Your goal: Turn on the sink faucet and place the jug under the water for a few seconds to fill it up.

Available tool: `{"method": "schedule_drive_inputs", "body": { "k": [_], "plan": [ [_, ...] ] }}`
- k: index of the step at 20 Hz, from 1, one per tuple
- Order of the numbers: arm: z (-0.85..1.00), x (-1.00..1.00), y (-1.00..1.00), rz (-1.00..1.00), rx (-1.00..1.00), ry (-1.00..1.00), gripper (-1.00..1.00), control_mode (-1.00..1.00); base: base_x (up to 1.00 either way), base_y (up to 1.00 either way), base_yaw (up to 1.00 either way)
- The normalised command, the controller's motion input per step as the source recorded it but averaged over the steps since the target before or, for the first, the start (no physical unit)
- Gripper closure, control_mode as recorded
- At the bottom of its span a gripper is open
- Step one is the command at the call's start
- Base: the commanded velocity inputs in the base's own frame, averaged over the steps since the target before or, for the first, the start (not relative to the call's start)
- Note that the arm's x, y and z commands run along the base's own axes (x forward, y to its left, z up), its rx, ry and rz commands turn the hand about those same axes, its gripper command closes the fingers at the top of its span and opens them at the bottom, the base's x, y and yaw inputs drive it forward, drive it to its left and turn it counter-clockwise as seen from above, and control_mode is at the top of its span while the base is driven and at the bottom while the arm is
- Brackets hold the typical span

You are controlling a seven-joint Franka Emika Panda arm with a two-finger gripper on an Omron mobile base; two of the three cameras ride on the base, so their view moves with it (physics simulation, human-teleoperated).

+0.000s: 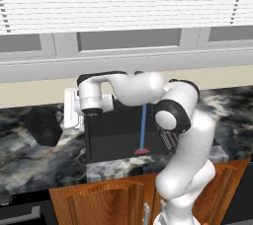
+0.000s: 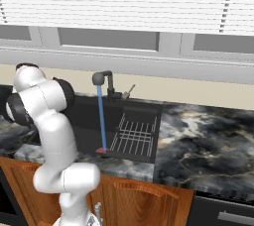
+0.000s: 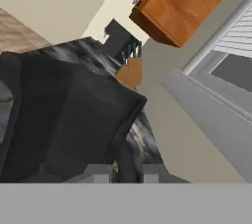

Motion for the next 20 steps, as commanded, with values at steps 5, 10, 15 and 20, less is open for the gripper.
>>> {"method": "schedule_drive_inputs", "body": {
  "k": [5,10,15,20],
  "plan": [
    [0.23,-0.32,-0.01,-0.01,0.03,-0.24,1.00,-1.00,0.00,0.00,0.00],
    [0.39,-0.34,-0.33,-0.07,0.15,-0.07,1.00,-1.00,0.00,0.00,0.00],
    [0.29,-0.36,-0.97,-0.08,0.23,0.00,1.00,-1.00,0.00,0.00,0.00],
    [0.00,-0.45,-1.00,-0.16,0.14,0.05,1.00,-1.00,0.00,0.00,0.00]
  ]
}}
